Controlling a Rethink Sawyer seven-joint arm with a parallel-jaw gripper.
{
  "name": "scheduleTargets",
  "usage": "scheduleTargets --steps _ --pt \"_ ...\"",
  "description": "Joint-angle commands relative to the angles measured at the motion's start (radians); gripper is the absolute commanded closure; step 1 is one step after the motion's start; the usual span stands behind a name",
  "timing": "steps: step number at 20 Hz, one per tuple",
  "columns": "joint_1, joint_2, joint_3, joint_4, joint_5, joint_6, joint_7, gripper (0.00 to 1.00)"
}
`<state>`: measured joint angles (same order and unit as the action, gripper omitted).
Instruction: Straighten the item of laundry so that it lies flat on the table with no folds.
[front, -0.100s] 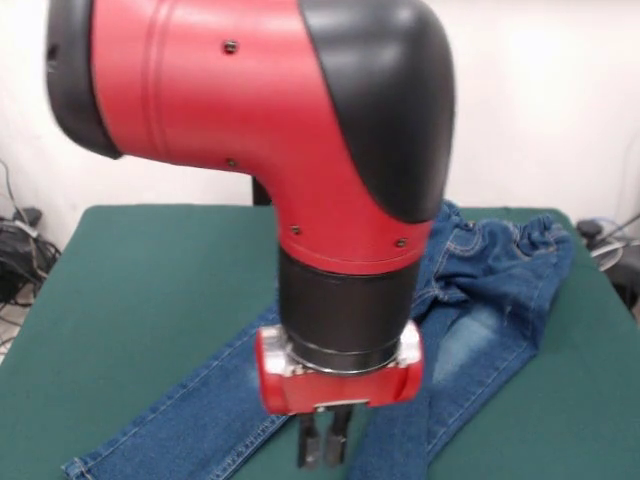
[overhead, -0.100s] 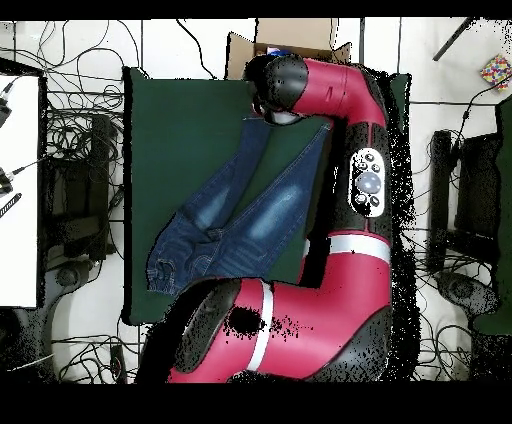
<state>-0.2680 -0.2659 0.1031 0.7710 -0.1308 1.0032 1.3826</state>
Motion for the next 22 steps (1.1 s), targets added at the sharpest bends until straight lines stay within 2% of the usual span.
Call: scheduleTargets --steps 1,5,22 --pt "-0.012 0.032 0.077 0.080 -0.003 -0.049 0.006 0.00" --pt "0.015 0.032 0.046 0.068 -0.004 0.033 0.058 0.00" --pt "0.050 -0.012 0.034 0.266 0.007 -0.111 0.161 0.00"
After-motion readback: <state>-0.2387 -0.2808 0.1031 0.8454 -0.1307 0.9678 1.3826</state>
